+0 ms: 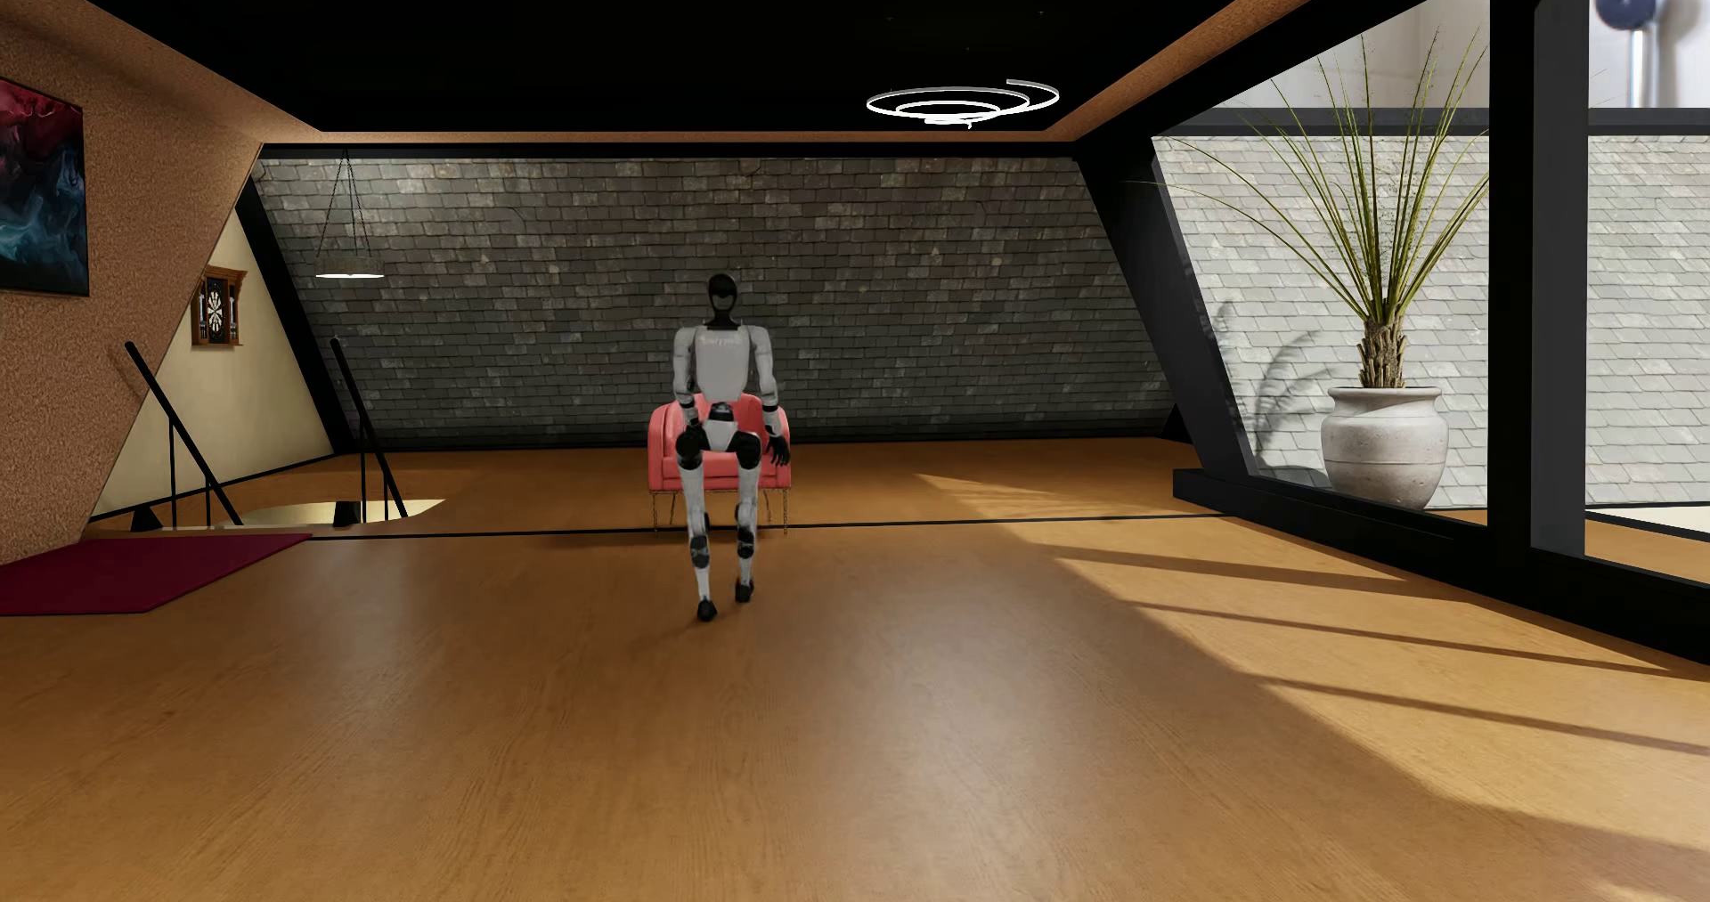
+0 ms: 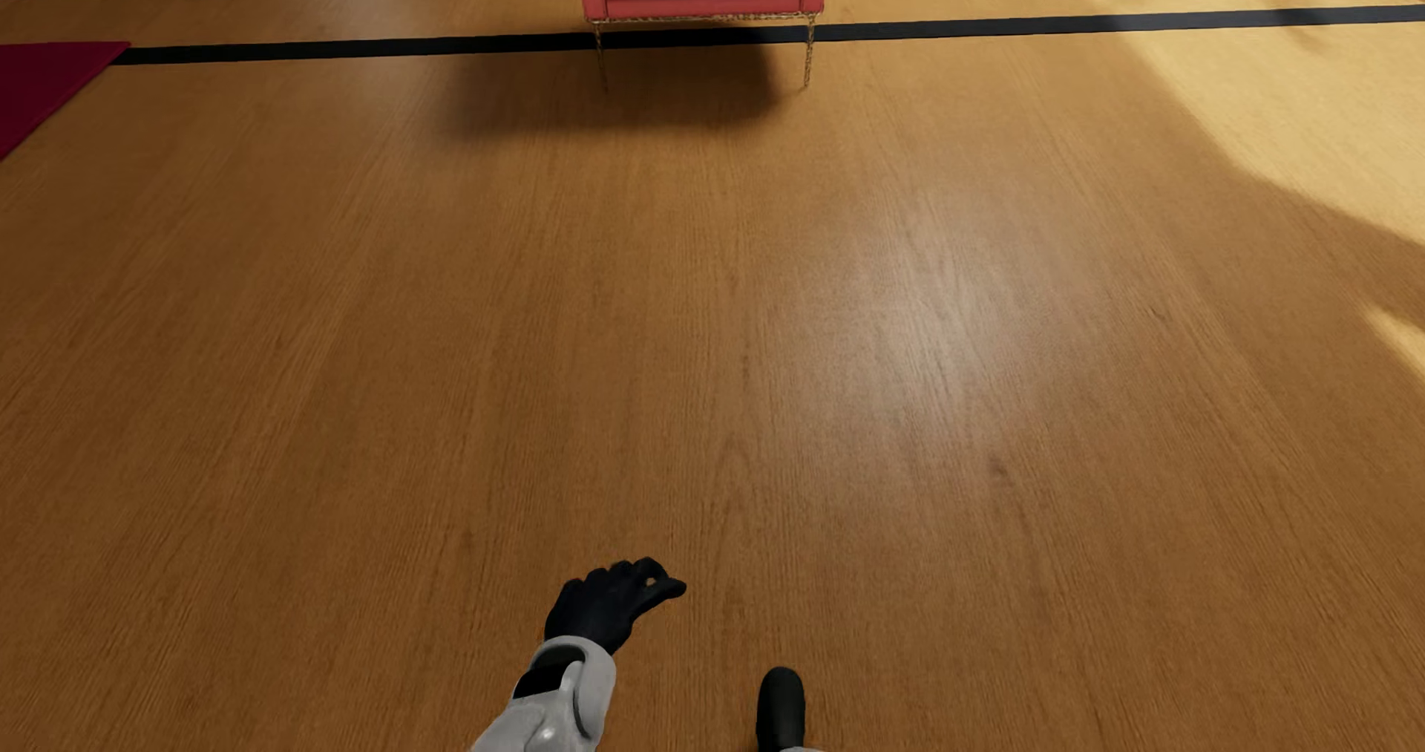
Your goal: Approach the armchair
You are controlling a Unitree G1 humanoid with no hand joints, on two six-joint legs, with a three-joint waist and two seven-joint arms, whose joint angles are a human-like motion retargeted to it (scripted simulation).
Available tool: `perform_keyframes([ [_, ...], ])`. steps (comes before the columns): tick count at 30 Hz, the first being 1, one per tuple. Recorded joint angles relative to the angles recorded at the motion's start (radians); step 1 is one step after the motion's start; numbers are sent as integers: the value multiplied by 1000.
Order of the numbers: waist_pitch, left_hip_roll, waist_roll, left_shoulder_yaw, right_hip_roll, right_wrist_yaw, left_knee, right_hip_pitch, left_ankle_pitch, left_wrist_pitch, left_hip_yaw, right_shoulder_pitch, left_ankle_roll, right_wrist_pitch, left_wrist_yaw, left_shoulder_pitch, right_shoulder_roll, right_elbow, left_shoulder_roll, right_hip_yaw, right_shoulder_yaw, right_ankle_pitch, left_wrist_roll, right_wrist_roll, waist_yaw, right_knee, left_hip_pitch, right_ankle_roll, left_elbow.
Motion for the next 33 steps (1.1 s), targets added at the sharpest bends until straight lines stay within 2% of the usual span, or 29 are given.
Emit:
perform_keyframes([
  [1,-2,4,4,-39,16,10,7,-4,-10,-12,-7,-2,-4,2,15,5,7,1,11,2,-6,28,16,-6,-6,-19,30,14,-14],
  [2,-6,12,10,-64,40,21,17,-14,-8,-15,-12,-4,-9,4,32,21,18,7,20,12,-10,84,19,-13,-13,33,68,-60,-18],
  [4,-15,37,31,-74,70,30,59,-11,52,21,-18,-4,-35,10,76,71,39,24,21,4,-20,145,11,-30,-24,176,128,-157,16],
  [5,-19,58,46,-59,85,23,109,3,120,61,-24,-1,-67,16,87,100,54,36,13,-12,-32,126,-1,-34,-29,221,135,-187,57],
  [6,-21,87,64,-36,104,13,202,29,220,104,-37,2,-132,22,81,123,73,49,5,-33,-48,88,-18,-34,-33,242,111,-209,107],
  [7,-20,112,82,-24,122,13,347,64,325,140,-57,-8,-209,31,61,142,91,62,3,-59,-63,52,-22,-33,-35,243,53,-223,143],
  [8,-18,143,99,-40,137,15,516,102,426,153,-66,-13,-306,29,32,150,105,70,16,-91,-70,20,-3,-34,-38,233,-30,-224,169],
  [9,-16,183,115,-74,153,19,675,141,508,141,-59,-20,-311,18,-3,156,111,78,44,-122,-64,-10,27,-39,-40,223,-122,-226,175],
  [10,-13,227,131,-97,169,21,802,184,490,111,-46,-33,-317,6,-41,167,108,89,76,-146,-47,-37,42,-52,-38,209,-212,-227,155],
  [12,-4,291,156,-68,210,12,940,267,373,52,-37,-70,-246,-21,-96,216,90,125,138,-165,0,-90,-4,-91,-21,197,-380,-228,66],
  [13,0,309,166,-28,230,4,941,307,308,40,-34,-103,-184,-31,-102,251,83,150,163,-161,9,-115,-45,-107,-7,197,-449,-228,16],
  [14,4,312,174,15,248,-4,893,346,227,47,-40,-135,-153,-36,-98,282,81,162,177,-152,9,-138,-82,-114,7,197,-506,-227,-27],
  [15,6,309,179,58,262,-15,805,384,165,70,-46,-161,-147,-39,-86,308,80,155,176,-139,9,-159,-114,-110,22,195,-552,-226,-59],
  [17,6,303,183,118,279,-48,525,458,137,119,-39,-210,-114,-53,-55,334,76,137,152,-112,14,-183,-154,-99,49,169,-607,-222,-75],
  [18,4,304,183,132,284,-58,353,497,180,135,-18,-230,-84,-64,-47,338,71,123,142,-98,21,-189,-160,-92,61,144,-617,-219,-67],
  [19,0,303,182,135,287,-62,175,535,240,143,11,-247,-91,-76,-47,340,67,107,133,-82,29,-190,-156,-82,71,115,-615,-216,-53],
  [20,-3,299,180,133,290,-63,11,571,257,145,38,-261,-123,-88,-52,343,64,90,126,-65,39,-189,-146,-70,79,92,-604,-213,-36],
  [21,-5,288,178,132,292,-65,-113,604,269,143,52,-270,-121,-98,-58,347,63,74,118,-45,49,-186,-135,-59,87,80,-594,-208,-18],
  [22,-7,279,175,132,294,-68,-158,637,261,143,62,-274,-156,-103,-61,352,62,61,110,-27,61,-188,-122,-51,93,87,-591,-198,0],
  [23,-8,255,169,135,289,-71,-136,668,293,146,32,-271,-123,-104,-59,360,60,54,97,-5,72,-187,-110,-46,100,99,-588,-185,20],
  [24,-10,227,161,138,276,-68,-101,696,359,149,7,-262,-63,-101,-55,370,56,52,79,18,82,-175,-99,-44,104,118,-577,-179,43],
  [25,-13,209,148,141,257,-62,-79,718,416,153,5,-248,-49,-93,-53,380,51,60,59,36,91,-135,-88,-42,104,153,-551,-161,71],
  [26,-17,195,131,138,231,-55,-63,721,433,156,24,-230,-68,-77,-58,381,45,76,39,49,94,-55,-73,-43,101,211,-519,-133,106],
  [28,-20,146,92,118,169,-22,-26,634,371,147,59,-190,-18,-29,-86,356,33,120,11,82,93,161,-32,-53,95,458,-467,41,166],
  [29,-19,127,76,111,138,15,-10,552,331,133,82,-175,-2,-19,-96,336,21,135,3,77,104,280,-16,-61,96,630,-439,84,174],
  [30,-15,110,62,109,73,56,7,463,293,115,108,-163,14,-28,-95,312,1,139,-2,30,126,387,-5,-73,100,787,-415,86,166],
  [31,-10,90,48,106,27,84,21,376,256,101,121,-151,24,-48,-88,283,-23,130,-5,37,147,392,1,-84,96,911,-387,87,151],
  [32,-3,66,34,100,-14,85,38,291,218,92,127,-133,26,-62,-80,249,-47,112,-9,52,152,302,5,-89,90,999,-361,90,134],
  [33,3,45,22,94,-59,57,48,218,183,80,123,-109,26,-52,-74,208,-51,90,-8,46,138,207,10,-82,81,1038,-330,62,129],
])
